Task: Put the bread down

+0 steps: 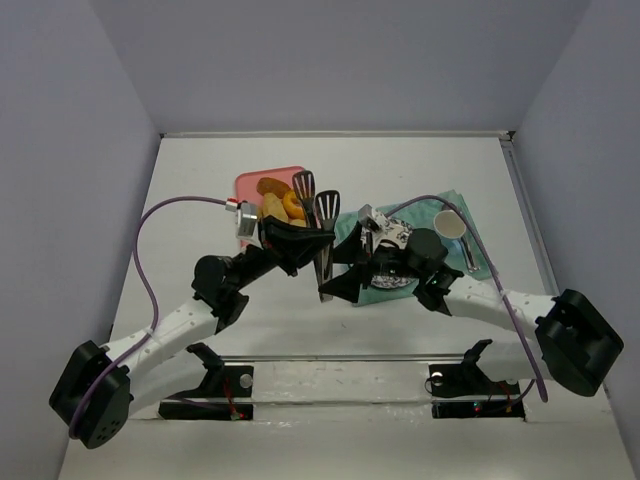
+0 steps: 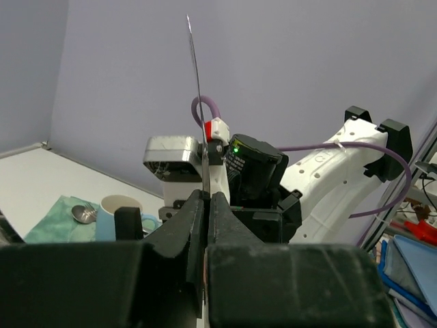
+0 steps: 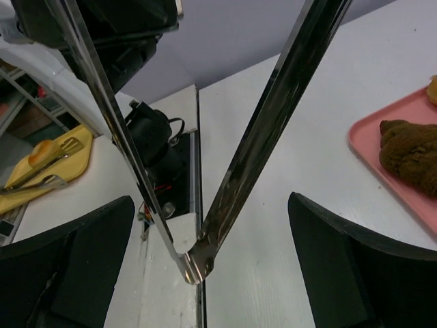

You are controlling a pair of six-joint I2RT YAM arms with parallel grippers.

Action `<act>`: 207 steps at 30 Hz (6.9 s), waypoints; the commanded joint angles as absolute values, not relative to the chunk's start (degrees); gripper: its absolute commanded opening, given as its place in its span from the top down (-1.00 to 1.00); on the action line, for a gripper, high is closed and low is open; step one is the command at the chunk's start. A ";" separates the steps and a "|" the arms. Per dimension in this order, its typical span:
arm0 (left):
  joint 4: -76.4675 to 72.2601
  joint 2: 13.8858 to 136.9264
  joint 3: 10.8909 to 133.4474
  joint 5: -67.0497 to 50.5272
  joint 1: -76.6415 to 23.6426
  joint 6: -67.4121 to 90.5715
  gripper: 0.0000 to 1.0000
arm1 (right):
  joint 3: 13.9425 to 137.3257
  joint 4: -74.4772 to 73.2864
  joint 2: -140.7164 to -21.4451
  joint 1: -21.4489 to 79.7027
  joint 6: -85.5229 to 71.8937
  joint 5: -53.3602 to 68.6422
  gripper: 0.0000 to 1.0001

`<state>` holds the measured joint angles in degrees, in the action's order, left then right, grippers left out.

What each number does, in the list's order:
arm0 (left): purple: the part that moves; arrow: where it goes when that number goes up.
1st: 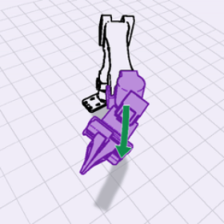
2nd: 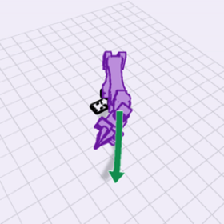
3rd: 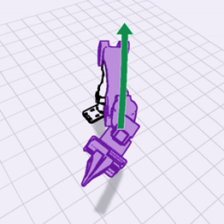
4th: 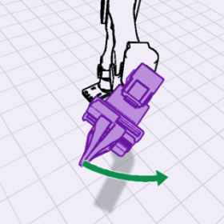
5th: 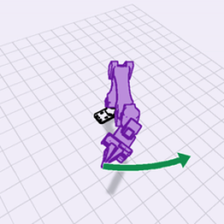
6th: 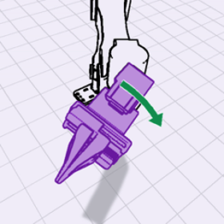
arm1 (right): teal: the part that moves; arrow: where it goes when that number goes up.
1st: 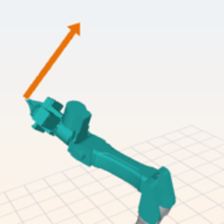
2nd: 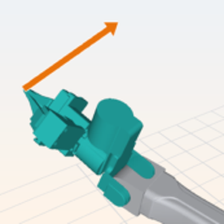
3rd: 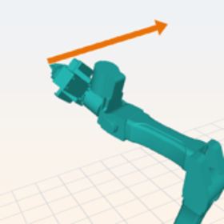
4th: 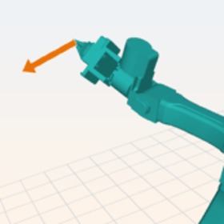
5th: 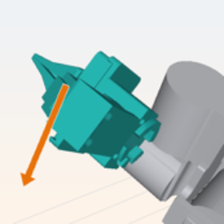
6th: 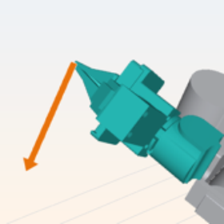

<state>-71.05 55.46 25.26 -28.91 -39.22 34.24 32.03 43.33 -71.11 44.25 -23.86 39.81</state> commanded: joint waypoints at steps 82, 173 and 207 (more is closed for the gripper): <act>-85.81 39.47 15.73 -19.69 -40.61 25.66 -0.98 | 42.97 46.76 -78.14 45.62 -41.84 42.89 0.49; -0.88 22.41 29.53 46.93 -40.52 38.23 -0.98 | 67.24 -14.59 -96.33 59.41 13.09 -28.04 -0.06; -1.14 22.41 29.53 47.11 -40.61 38.06 -0.98 | 67.15 -43.38 -84.64 61.52 -14.03 -49.30 0.54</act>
